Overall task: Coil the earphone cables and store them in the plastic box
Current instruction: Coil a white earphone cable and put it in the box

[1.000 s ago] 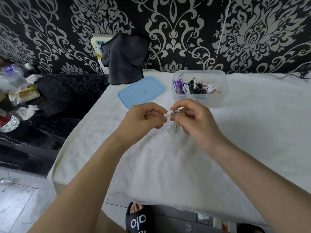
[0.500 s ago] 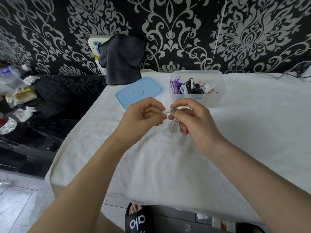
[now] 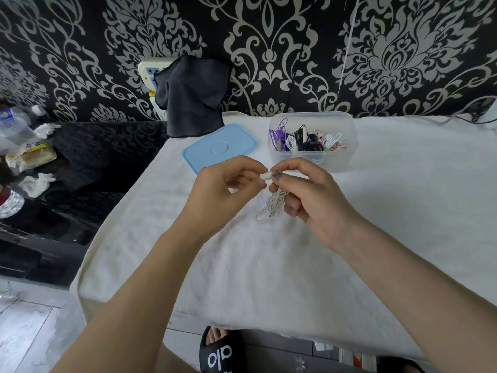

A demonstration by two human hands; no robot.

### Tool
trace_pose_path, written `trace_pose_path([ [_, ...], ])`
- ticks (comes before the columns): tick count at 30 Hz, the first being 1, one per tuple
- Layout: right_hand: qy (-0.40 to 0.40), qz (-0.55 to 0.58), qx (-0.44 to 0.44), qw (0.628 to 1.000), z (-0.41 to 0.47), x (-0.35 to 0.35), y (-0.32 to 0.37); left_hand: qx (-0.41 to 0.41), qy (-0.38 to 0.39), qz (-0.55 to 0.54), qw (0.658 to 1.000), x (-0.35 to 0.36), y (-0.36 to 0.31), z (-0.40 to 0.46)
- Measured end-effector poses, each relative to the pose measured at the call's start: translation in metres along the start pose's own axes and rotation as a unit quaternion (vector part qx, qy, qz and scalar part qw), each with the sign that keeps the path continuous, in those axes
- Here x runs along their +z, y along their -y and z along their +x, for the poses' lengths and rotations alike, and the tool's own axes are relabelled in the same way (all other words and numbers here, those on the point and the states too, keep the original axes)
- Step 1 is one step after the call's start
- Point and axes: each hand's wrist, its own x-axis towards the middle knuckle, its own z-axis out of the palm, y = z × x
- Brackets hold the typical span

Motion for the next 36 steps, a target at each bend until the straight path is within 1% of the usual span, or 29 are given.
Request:
trace_pose_path([
  [3, 0.028, 0.034, 0.04, 0.998, 0.002, -0.002, 0.003, 0.005, 0.002, 0.01, 1.0, -0.001, 0.0, 0.002],
  [7, 0.07, 0.074, 0.084, 0.991, 0.003, -0.007, 0.009, 0.015, 0.022, -0.005, 1.0, -0.003, -0.002, 0.002],
  [11, 0.098, 0.074, 0.106, 0.987, 0.003, -0.011, 0.013, 0.025, 0.039, -0.023, 0.999, -0.003, -0.007, 0.0],
  [19, 0.16, 0.089, 0.131, 0.974, 0.001, -0.018, 0.016, 0.002, 0.07, -0.123, 0.99, -0.006, -0.011, 0.001],
  [22, 0.18, 0.107, 0.152, 0.966, 0.0, -0.018, 0.016, -0.023, 0.088, -0.177, 0.98, -0.008, -0.012, 0.002],
  [26, 0.191, 0.145, 0.19, 0.952, -0.002, -0.017, 0.013, -0.049, 0.122, -0.206, 0.97, -0.009, -0.007, 0.003],
  [32, 0.185, 0.266, 0.243, 0.914, -0.004, -0.011, 0.01, -0.014, 0.09, -0.212, 0.973, -0.005, -0.016, -0.001],
  [34, 0.196, 0.295, 0.25, 0.901, -0.004, -0.008, 0.008, 0.002, 0.073, -0.19, 0.979, -0.003, -0.017, -0.002],
  [36, 0.203, 0.315, 0.252, 0.892, -0.004, -0.006, 0.007, 0.028, 0.049, -0.137, 0.989, -0.001, -0.017, -0.004],
])
